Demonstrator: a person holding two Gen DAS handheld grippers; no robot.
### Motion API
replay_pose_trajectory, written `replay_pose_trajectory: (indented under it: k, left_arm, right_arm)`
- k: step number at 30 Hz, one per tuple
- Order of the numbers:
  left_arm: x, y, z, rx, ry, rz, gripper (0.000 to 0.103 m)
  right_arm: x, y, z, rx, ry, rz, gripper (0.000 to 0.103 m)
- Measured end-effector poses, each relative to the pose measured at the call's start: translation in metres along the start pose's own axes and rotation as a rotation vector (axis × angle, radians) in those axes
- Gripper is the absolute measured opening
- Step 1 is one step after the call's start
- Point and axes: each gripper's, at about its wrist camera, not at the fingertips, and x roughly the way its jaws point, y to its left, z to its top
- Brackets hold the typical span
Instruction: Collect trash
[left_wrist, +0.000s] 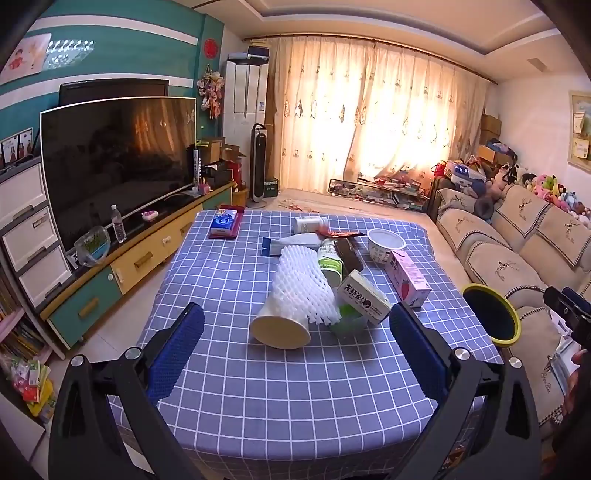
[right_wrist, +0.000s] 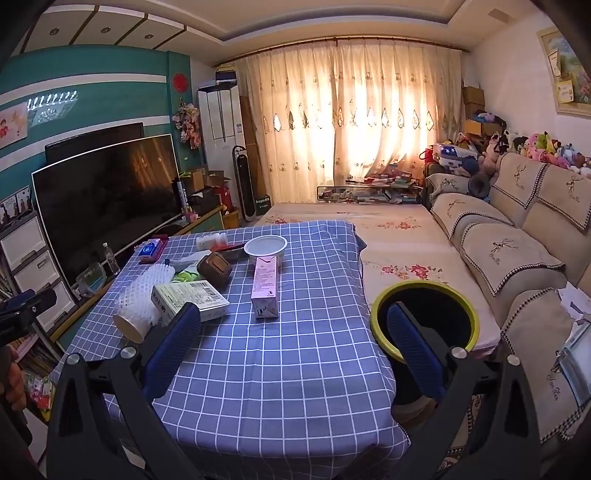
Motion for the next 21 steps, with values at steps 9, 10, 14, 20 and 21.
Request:
replay_pose_trajectory:
  k: [9, 10, 14, 20, 21]
  left_arm:
    - [0.002, -0.011, -0.002, 0.015, 0.005, -0.004, 0.099]
    - [0.001, -0.011, -0.003, 0.015, 0.003, -0.005, 0.099]
    - [-0.001, -0.012, -0.002, 0.014, 0.001, -0.006, 0.099]
    - [-0.006, -0.012, -0.003, 0.014, -0.001, -0.009, 0.099]
    - [-0.007, -0.012, -0.003, 0.013, 0.0, -0.01, 0.099]
  right_arm:
    - [0.0, -0.008, -0.003, 0.016, -0.005, -0.005, 0.097]
    - [0.0, -0.008, -0.003, 0.017, -0.006, -0.005, 0.097]
    - [-0.004, -0.011, -0.005, 0.024, -0.015, -0.008, 0.097]
    - [-0.006, -0.011, -0.007, 0.022, -0.016, -0.007, 0.097]
    - [-0.006, -0.011, -0.007, 0.021, -0.015, -0.006, 0.097]
